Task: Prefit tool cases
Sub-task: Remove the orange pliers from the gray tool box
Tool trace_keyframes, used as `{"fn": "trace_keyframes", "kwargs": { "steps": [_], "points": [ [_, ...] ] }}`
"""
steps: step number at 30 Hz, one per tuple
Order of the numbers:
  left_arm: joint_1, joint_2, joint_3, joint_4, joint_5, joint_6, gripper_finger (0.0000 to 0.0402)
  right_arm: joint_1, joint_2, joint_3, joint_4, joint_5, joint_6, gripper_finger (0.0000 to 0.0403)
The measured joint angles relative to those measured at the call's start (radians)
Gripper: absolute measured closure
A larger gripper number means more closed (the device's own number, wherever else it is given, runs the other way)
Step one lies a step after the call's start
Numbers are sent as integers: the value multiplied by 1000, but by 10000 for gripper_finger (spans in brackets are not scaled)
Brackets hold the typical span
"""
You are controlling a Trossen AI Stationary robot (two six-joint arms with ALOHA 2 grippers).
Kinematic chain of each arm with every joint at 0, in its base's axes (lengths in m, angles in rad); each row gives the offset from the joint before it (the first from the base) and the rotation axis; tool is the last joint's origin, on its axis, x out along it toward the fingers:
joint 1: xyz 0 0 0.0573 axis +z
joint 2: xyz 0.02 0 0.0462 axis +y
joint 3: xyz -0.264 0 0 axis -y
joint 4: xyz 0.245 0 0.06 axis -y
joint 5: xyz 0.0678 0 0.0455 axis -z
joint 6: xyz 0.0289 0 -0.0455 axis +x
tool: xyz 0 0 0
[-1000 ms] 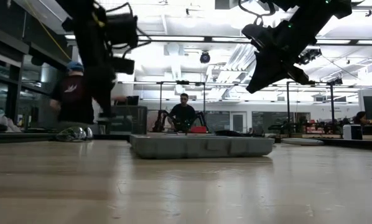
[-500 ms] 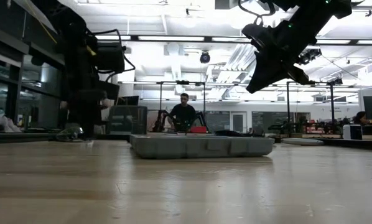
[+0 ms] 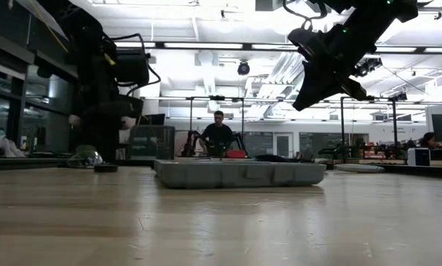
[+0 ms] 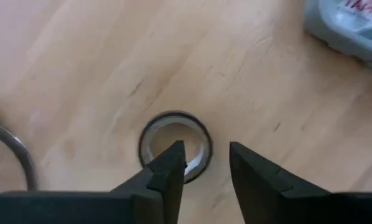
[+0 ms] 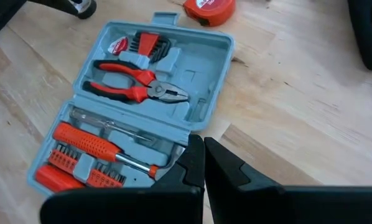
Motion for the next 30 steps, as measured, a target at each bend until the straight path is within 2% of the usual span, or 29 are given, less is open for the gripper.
{"fn": "trace_keyframes", "kwargs": {
  "steps": [6, 10, 14, 18, 22, 27, 30],
  "points": [
    [-9, 0, 47, 3, 106, -48, 273, 0, 0, 0, 0, 0, -6, 403],
    [-60, 0, 95, 30, 107, -75, 276, 0, 0, 0, 0, 0, -6, 403],
    [-149, 0, 137, 139, 105, -91, 281, 0, 0, 0, 0, 10, -14, 403],
    [-255, 5, 143, 297, 63, -109, 282, 0, 0, 0, 1, 12, -14, 403],
    [-348, 44, 143, 380, 1, -118, 283, 0, 0, 0, 1, 14, -14, 403],
    [-432, 117, 143, 436, -20, -119, 283, 0, 17, 0, 11, 14, -14, 403],
    [-454, 158, 154, 419, -89, -124, 283, 0, 46, 0, 29, 6, -13, 403]
  ]
}}
